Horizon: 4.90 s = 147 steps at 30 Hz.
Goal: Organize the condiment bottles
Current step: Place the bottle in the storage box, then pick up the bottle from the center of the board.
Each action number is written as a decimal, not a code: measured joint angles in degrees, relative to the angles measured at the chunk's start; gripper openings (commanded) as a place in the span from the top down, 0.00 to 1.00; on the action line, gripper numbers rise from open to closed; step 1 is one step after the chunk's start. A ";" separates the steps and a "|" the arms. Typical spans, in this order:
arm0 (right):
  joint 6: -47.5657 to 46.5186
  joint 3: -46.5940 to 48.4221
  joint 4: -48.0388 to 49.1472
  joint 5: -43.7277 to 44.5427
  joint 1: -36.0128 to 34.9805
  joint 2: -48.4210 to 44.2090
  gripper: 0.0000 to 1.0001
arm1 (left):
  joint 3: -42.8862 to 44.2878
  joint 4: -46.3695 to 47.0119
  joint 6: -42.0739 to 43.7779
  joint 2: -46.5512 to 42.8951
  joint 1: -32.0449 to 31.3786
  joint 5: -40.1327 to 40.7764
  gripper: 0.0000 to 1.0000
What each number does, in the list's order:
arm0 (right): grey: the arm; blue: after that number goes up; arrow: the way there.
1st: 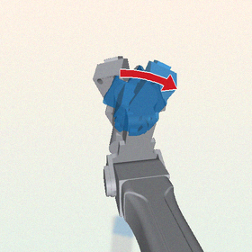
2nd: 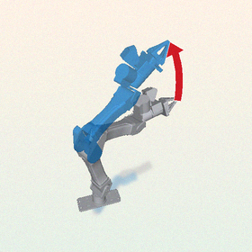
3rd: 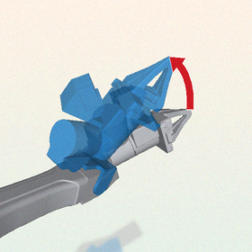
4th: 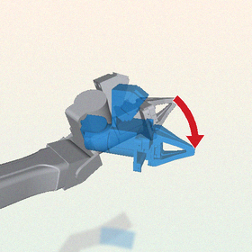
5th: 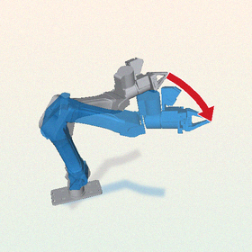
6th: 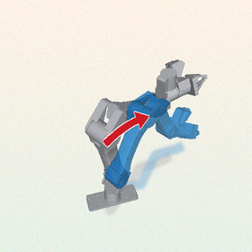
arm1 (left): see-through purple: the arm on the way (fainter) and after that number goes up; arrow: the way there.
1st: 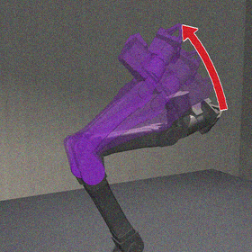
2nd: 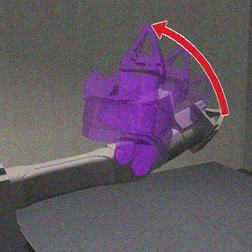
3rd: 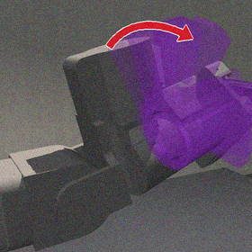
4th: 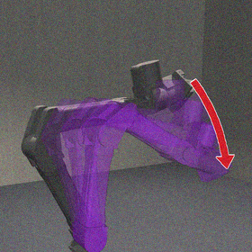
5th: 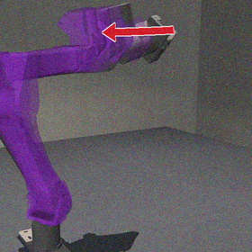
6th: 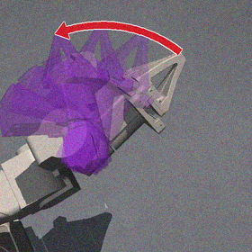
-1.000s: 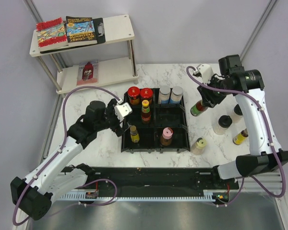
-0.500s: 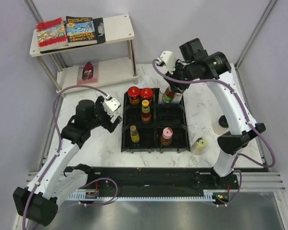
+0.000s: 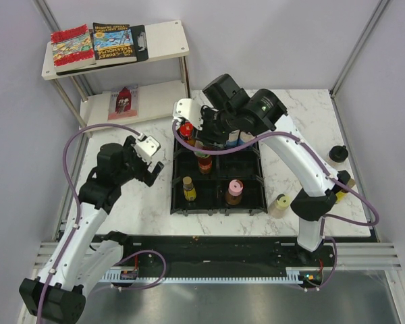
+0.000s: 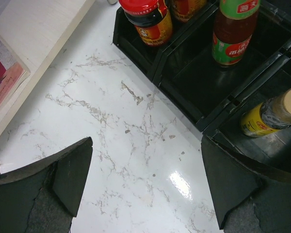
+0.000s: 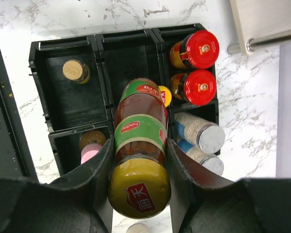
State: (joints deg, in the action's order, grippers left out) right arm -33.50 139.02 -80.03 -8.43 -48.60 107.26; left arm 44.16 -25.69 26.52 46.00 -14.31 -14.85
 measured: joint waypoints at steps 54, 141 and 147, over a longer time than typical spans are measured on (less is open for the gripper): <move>0.90 -10.25 20.90 -2.36 2.16 11.87 1.00 | -2.80 0.02 -3.08 -2.67 0.46 -3.13 0.01; -2.25 -65.40 17.77 9.81 38.18 -41.13 0.02 | -5.16 0.02 -3.67 -2.27 0.46 -7.80 0.01; -0.57 -68.22 22.67 6.56 54.66 -39.23 0.03 | -5.16 0.00 -3.67 -2.49 0.46 -7.80 0.01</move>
State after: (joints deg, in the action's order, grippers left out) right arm -34.06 70.81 -57.36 -1.87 6.07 68.03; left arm 39.00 -25.69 22.85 43.51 -13.85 -22.65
